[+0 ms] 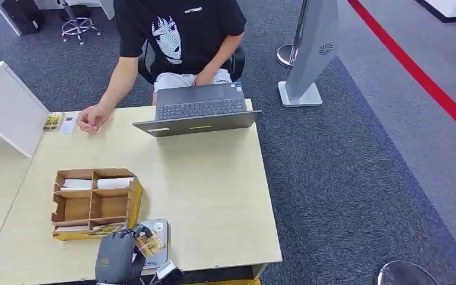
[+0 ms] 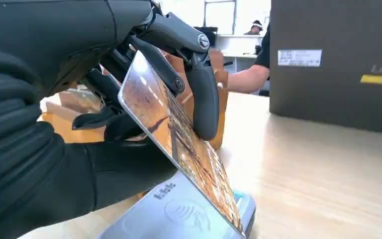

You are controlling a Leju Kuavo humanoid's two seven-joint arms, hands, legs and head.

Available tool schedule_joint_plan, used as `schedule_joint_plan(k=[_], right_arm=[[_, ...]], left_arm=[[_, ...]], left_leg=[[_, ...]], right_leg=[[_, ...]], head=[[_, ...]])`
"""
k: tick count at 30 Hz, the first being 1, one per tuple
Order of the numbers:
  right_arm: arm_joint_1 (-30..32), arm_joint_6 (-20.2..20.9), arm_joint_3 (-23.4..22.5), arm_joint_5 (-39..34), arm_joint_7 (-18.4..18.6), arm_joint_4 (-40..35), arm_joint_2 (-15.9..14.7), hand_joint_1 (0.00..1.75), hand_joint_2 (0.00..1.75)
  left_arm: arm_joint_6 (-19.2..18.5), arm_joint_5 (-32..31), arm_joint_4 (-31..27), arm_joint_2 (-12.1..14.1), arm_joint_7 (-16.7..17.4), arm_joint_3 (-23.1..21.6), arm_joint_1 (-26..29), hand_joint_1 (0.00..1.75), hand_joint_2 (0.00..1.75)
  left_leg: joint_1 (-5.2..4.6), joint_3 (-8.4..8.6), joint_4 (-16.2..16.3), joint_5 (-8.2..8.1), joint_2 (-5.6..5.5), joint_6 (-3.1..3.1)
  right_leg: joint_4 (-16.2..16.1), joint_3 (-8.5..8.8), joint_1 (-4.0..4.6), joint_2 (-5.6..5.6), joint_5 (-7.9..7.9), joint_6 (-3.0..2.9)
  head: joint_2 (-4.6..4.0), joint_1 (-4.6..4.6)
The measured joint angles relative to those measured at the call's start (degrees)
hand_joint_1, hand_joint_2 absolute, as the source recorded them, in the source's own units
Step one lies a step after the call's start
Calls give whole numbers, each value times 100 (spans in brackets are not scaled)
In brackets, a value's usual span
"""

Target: Pass the card to the sensor for recognition and then transmit it.

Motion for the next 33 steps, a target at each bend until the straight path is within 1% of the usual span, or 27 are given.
schedule_joint_plan(k=[2,7,17,21,26,30,33], right_arm=[[0,-2,-2,20,17,0,0,0,175],[4,-7,-7,46,46,0,0,0,175],[13,-7,-7,57,50,0,0,0,175],[14,-26,-9,105,46,2,0,0,175],[13,11,-9,219,48,0,0,0,175],[14,37,-9,302,59,0,0,0,175],[13,63,-9,363,68,0,0,0,175]], left_arm=[[28,-94,150,20,70,6,2,175,175],[142,-102,413,39,115,41,33,175,175],[194,-135,607,61,127,146,38,175,175],[315,-201,620,52,74,177,28,175,175],[347,-404,413,13,-79,186,-116,175,175],[363,-686,113,11,-79,184,-214,175,175],[421,-898,-38,13,-18,181,-244,175,175]], left_leg=[[0,0,0,0,0,0],[0,0,0,0,1,0],[0,0,0,0,0,0],[0,1,0,0,0,0],[0,1,0,1,-1,0],[0,4,0,1,0,0],[1,4,0,1,0,0]], right_leg=[[0,0,0,0,0,0],[0,0,0,0,0,0],[0,0,0,0,0,0],[0,0,0,0,0,0],[0,1,0,-2,1,0],[0,3,0,-1,1,0],[0,3,0,-1,1,0]], head=[[0,0],[0,0],[0,0],[0,0],[0,0],[0,0],[0,0]])
